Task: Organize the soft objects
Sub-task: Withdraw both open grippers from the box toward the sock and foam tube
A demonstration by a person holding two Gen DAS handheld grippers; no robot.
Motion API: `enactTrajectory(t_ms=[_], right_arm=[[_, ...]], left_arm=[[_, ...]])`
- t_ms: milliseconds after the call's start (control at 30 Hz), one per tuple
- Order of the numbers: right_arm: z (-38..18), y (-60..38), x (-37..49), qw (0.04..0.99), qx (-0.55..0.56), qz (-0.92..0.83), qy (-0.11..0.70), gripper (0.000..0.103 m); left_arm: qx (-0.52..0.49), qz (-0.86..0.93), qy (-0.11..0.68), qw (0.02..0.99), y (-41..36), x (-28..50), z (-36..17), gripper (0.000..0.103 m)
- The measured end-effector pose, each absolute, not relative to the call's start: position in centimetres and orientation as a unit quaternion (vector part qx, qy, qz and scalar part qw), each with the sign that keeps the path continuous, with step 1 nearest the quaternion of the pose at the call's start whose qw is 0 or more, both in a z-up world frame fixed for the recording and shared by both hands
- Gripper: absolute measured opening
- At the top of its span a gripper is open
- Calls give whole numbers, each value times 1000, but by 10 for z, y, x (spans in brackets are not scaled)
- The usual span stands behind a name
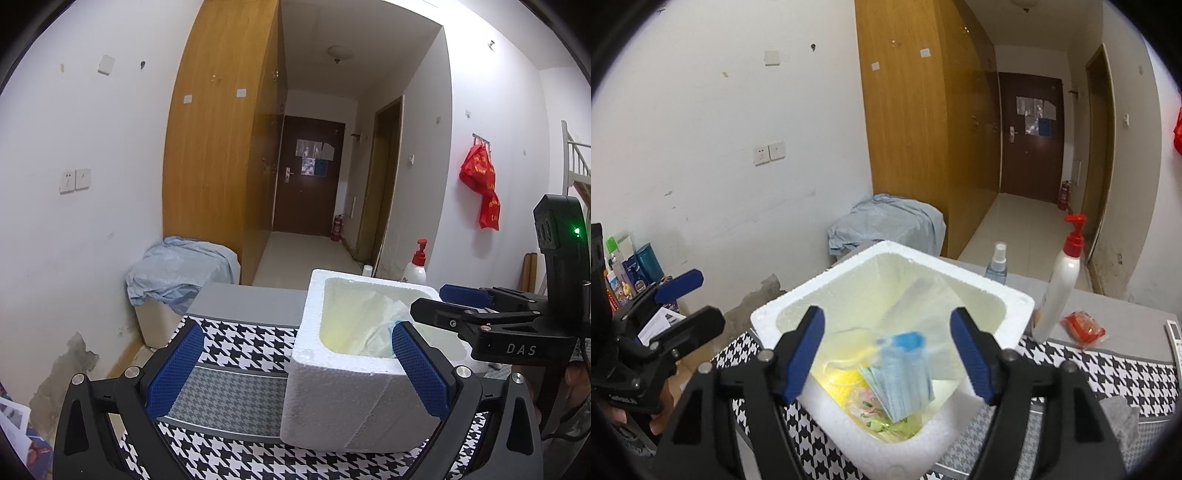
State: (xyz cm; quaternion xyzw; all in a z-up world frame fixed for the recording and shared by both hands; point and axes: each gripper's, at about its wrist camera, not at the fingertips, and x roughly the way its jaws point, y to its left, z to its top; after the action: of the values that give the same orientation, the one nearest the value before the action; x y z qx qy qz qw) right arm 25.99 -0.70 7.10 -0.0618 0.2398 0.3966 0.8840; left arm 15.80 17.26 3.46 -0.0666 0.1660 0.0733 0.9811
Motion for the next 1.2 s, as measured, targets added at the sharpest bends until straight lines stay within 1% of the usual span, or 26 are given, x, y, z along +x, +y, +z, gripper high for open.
enactTrajectory(t_ms=[433, 467, 500, 533, 567, 600, 1000, 1200], right_arm=[[77, -25, 247, 888, -58, 399, 223, 76], [78, -29, 246, 889, -55, 398, 221, 78], [78, -31, 247, 889, -52, 398, 221, 85], [79, -36, 247, 890, -42, 398, 221, 90], [79, -39, 248, 890, -37, 397, 220, 98], [79, -43, 248, 893, -33, 394, 217, 103], [87, -74, 228, 901, -29, 388, 191, 103], [83, -92, 219, 905, -18, 386, 177, 103]], left_arm=[[-56, 63, 161, 983, 152, 156, 45, 102], [-54, 62, 159, 984, 149, 155, 46, 102], [-52, 61, 158, 984, 147, 155, 47, 102], [-48, 62, 158, 984, 144, 155, 48, 102], [-46, 63, 158, 984, 141, 156, 48, 102], [-45, 63, 157, 985, 139, 155, 49, 102], [-32, 52, 142, 988, 113, 145, 61, 102], [-35, 41, 138, 989, 100, 138, 57, 102]])
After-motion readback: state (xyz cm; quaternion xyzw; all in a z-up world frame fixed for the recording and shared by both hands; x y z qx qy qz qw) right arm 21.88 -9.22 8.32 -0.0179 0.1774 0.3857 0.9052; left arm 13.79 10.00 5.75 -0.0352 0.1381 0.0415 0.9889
